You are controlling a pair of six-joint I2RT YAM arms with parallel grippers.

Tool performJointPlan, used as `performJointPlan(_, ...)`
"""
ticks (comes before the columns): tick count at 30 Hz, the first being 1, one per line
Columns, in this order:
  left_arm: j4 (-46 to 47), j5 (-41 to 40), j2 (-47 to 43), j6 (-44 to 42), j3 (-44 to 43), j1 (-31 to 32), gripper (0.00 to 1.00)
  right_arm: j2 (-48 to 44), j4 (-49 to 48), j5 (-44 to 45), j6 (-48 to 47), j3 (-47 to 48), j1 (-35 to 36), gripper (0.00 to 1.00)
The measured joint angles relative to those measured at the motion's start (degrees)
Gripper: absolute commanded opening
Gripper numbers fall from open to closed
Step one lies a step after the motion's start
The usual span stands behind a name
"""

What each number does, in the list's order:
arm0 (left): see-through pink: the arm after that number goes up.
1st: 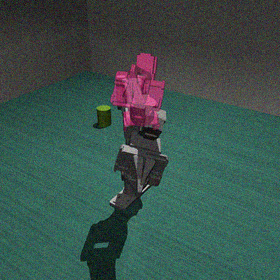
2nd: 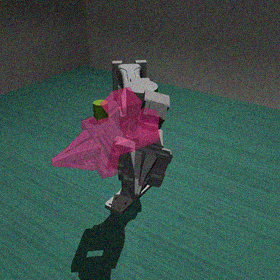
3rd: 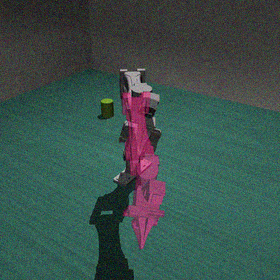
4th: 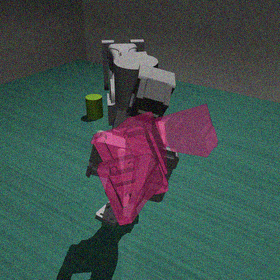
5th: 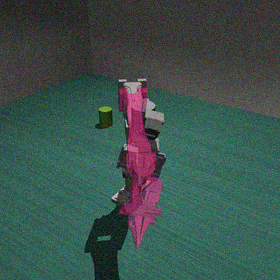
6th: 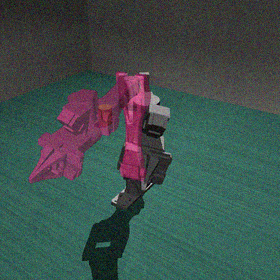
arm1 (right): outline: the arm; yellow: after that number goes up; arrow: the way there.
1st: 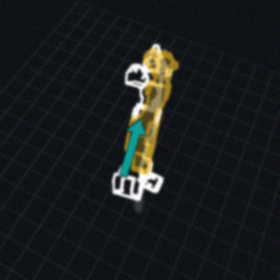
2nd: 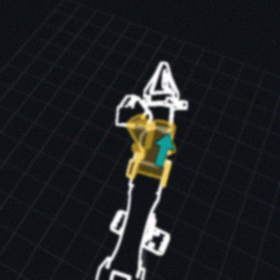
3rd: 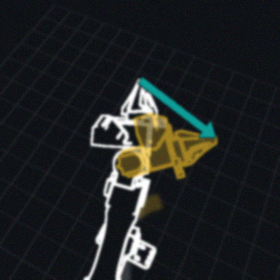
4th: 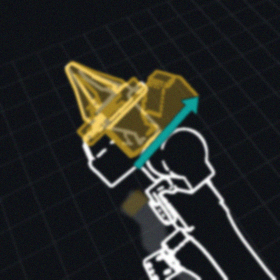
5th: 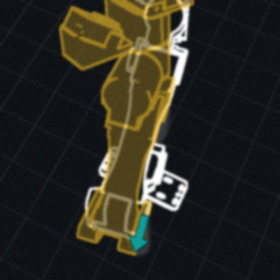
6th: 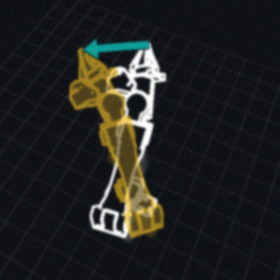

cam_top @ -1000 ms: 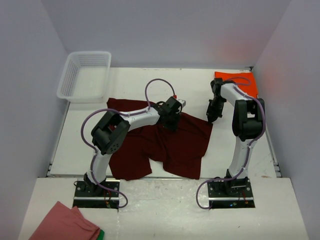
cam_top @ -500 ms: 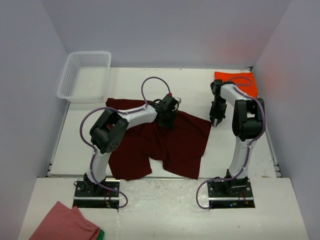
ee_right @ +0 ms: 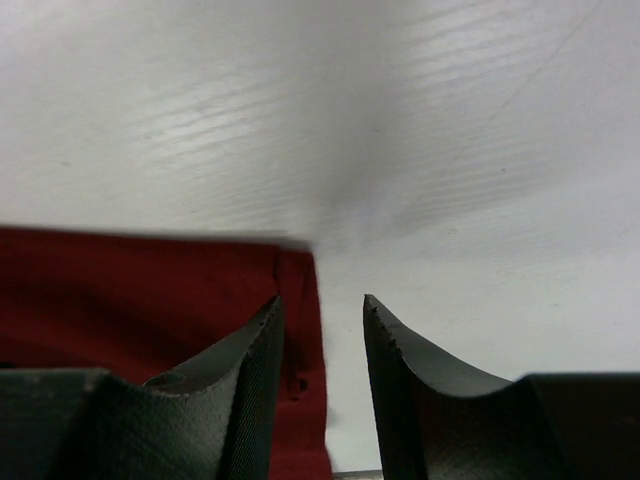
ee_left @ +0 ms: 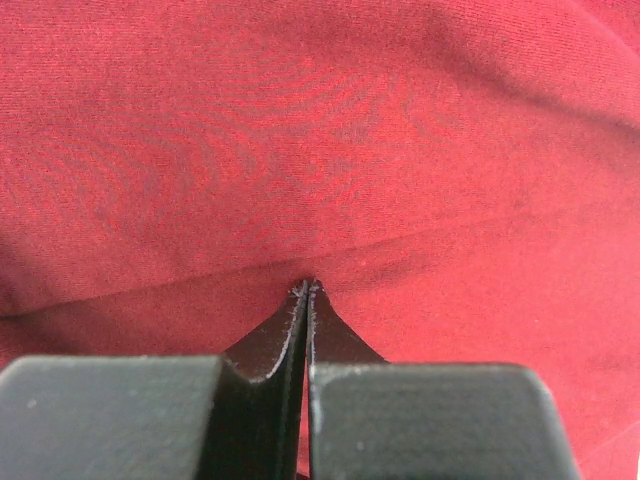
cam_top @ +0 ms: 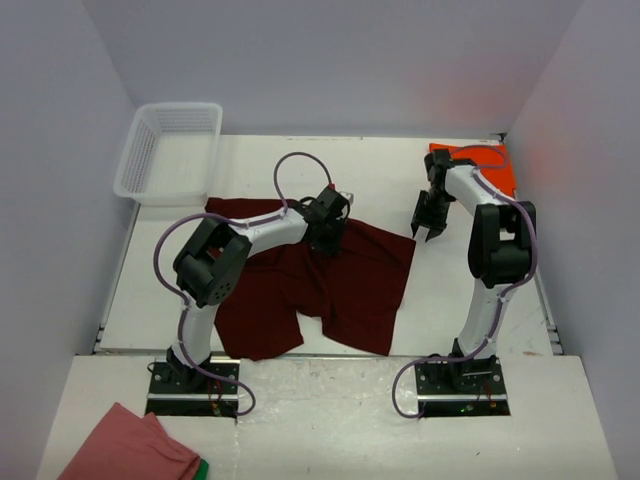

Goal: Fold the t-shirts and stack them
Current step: Fold the flattened tshirt in 1/3 of the way

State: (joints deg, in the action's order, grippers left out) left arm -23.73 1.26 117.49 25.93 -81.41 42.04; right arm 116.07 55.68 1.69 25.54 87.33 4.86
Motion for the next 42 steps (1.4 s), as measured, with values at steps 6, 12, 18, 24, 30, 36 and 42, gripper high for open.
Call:
performJointPlan(6, 0.37, 0.00, -0.42, 0.00, 0.66, -0.50, 0.00, -0.04, -1.46, -4.55, 0.17, 3.52, 0.74, 0.39)
performJointPlan(12, 0.52, 0.28, -0.83, -0.02, 1.20, -0.52, 0.00, 4.74, -1.49, -7.28, 0.02, 7.61, 2.99, 0.39)
performJointPlan(18, 0.55, 0.72, -1.01, -0.02, 1.46, -0.59, 0.00, 7.06, 0.66, -6.86, -0.11, 7.69, 3.98, 0.40)
performJointPlan(24, 0.52, 1.33, -1.14, -0.04, 1.62, -0.72, 0.00, 7.56, 3.61, -4.26, -0.35, 8.22, 3.98, 0.40)
performJointPlan(30, 0.52, 1.75, -1.14, -0.04, 1.62, -0.74, 0.00, 7.58, 5.92, -2.40, -0.61, 8.33, 3.98, 0.40)
performJointPlan(36, 0.76, 2.38, -1.62, -0.04, 2.40, -0.74, 0.00, 9.35, 7.67, -2.75, -0.83, 11.32, 3.98, 0.40)
performJointPlan(42, 0.61, 3.08, -2.54, -0.04, 3.50, -0.74, 0.00, 12.07, 8.70, -3.39, -1.25, 13.84, 4.04, 0.40)
